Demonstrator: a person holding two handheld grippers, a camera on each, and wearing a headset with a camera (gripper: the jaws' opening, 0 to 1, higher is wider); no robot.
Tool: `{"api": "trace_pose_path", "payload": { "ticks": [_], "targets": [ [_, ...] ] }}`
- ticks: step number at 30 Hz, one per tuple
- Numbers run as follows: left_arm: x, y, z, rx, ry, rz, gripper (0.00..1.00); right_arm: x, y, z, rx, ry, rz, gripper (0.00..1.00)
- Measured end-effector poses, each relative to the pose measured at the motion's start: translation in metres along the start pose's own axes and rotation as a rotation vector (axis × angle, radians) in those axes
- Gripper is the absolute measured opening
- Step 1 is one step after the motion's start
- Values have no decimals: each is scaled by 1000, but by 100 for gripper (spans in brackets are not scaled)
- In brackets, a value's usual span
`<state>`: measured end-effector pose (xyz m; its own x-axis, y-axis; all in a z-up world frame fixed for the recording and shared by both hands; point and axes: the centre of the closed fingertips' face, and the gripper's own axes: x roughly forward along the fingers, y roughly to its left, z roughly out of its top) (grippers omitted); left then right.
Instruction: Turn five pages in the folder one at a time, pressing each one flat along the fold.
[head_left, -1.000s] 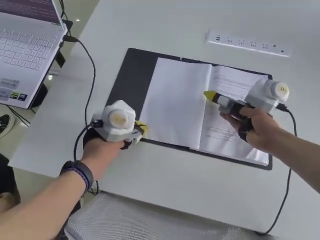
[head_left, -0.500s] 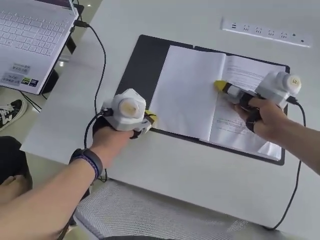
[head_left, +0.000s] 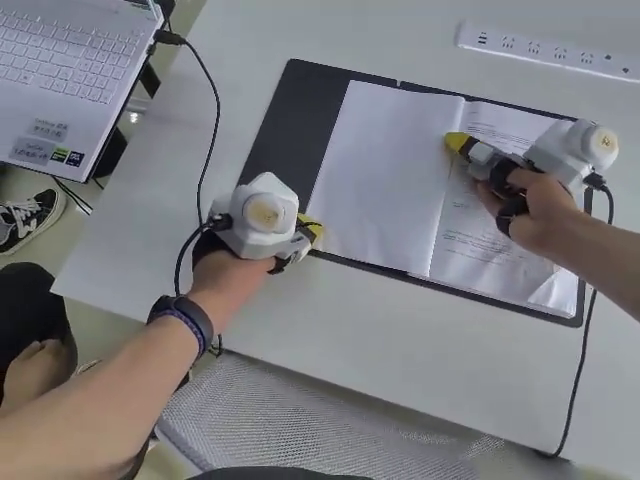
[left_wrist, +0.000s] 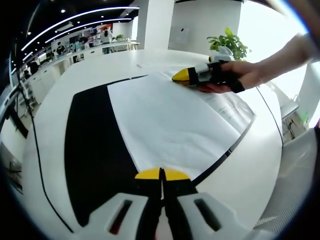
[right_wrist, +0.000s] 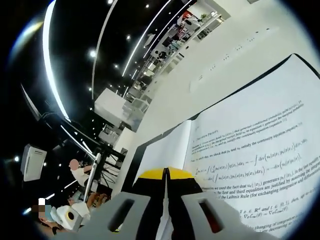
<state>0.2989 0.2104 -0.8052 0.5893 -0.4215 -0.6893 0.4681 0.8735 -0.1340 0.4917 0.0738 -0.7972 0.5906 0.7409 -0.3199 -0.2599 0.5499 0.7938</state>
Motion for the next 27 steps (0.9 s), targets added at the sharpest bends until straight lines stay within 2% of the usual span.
{"api": "trace_pose_path", "payload": {
  "ticks": [12,18,20,22,27],
  "targets": [
    [2,1,0,-14,-6,1,0,23,-16,29,76,-124,-42,0],
    [3,2,1,-18,-7,1,0,34,-23,42,93,-165,-52,0],
    [3,2,2,-31,-11,4,0,37,-24,46,123,-184,-53,0],
    [3,2,2,-46,-18,7,0,39,-24,50,123,-194,-58,0],
    [5,3,1,-41,-13,10,0,46,-30,60,159,-221,-62,0]
  ]
}}
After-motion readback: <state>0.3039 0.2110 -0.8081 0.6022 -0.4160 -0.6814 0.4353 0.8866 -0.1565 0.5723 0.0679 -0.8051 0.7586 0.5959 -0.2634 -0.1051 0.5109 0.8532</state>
